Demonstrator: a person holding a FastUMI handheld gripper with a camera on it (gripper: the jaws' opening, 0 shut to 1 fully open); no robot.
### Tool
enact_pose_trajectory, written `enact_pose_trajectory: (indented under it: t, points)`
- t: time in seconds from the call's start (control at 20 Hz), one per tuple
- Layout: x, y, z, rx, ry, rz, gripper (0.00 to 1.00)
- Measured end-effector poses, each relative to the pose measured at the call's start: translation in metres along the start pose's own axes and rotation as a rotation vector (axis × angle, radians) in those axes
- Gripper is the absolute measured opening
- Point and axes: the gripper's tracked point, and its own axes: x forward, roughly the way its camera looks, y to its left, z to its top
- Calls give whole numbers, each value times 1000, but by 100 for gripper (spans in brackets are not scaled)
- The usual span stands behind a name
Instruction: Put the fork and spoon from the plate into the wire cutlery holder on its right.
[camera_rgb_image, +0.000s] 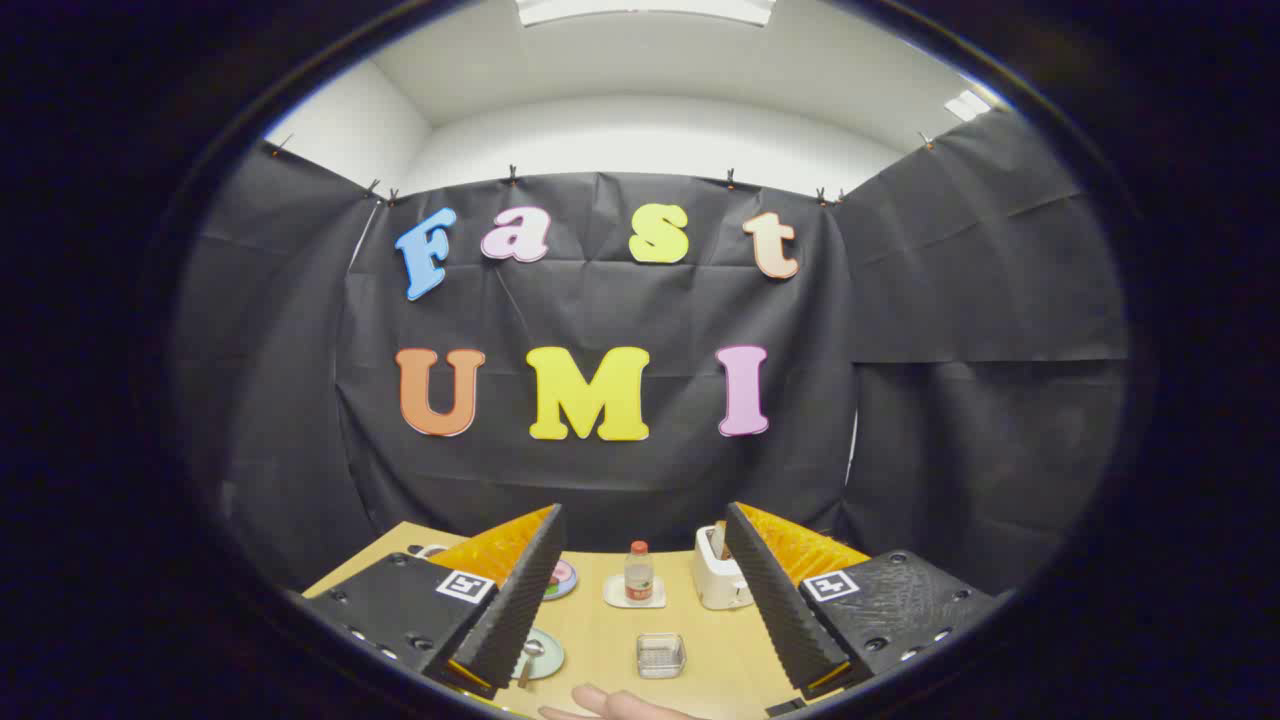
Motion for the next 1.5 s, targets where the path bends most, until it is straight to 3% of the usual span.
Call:
enact_pose_trajectory:
  t: [0.45, 0.8, 1.15, 1.5]
  points:
    - [7, 13, -3, -50, 12, -23, 96]
    - [31, 41, -35, -85, 70, -7, 96]
    - [80, 91, -120, -101, 234, 65, 95]
    - [123, 134, -247, -114, 478, 95, 96]
